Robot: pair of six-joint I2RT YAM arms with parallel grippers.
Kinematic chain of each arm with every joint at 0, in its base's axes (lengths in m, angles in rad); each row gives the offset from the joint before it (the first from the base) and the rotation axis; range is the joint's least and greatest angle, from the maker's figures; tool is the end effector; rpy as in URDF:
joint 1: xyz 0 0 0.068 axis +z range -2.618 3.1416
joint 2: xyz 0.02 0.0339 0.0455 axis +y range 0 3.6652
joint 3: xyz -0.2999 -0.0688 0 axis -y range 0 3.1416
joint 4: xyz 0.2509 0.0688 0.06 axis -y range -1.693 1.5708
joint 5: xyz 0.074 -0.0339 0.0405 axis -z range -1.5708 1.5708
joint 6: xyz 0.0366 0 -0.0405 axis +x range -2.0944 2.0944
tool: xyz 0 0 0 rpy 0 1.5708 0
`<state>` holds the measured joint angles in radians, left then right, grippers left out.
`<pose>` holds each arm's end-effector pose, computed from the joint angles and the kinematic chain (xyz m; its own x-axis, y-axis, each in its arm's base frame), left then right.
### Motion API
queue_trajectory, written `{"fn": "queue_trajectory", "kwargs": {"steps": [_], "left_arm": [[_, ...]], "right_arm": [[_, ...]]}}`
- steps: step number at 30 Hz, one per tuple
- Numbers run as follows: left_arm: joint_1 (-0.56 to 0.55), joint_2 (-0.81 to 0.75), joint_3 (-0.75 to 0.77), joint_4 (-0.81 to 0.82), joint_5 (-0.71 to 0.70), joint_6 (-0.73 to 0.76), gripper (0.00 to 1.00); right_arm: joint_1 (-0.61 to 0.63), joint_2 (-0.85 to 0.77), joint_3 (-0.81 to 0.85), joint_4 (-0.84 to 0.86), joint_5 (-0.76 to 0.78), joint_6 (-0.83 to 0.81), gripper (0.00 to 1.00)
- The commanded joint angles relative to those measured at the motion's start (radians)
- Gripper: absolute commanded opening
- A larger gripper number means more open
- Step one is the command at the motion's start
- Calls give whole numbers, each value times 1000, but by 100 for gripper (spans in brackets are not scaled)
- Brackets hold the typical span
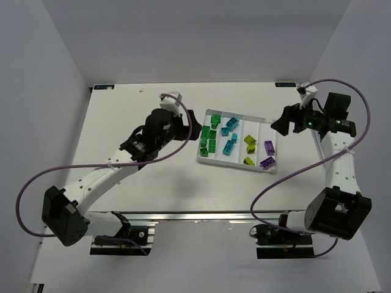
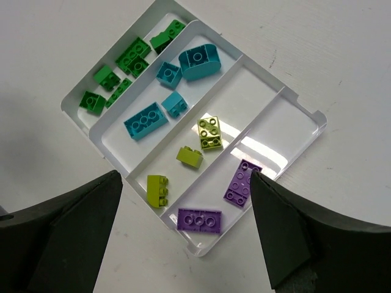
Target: Sort the legos into containers by color
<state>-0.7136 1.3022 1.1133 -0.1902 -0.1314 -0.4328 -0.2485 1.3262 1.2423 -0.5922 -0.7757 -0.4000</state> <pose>0.2304 -0.1931 0.3737 -0.4876 -0.1279 -0.8637 0.3882 0.8543 -0.3456 0.2782 -0.0442 0.3806 -0.4209 -0.1800 -0.8891 -0.5621 0.8210 0.0998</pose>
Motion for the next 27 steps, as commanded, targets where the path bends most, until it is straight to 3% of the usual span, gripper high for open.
{"fn": "queue_trajectory", "kwargs": {"steps": [1, 8, 27], "left_arm": [[26, -89, -30, -38, -52, -29, 98], [45, -159, -49, -80, -114, -24, 98], [46, -222, -84, -121, -131, -50, 98]], "right_arm": [[-5, -65, 7, 68, 25, 101, 90], [-5, -102, -23, 103, 139, 231, 89], [-5, -117, -60, 69, 165, 201, 89]]}}
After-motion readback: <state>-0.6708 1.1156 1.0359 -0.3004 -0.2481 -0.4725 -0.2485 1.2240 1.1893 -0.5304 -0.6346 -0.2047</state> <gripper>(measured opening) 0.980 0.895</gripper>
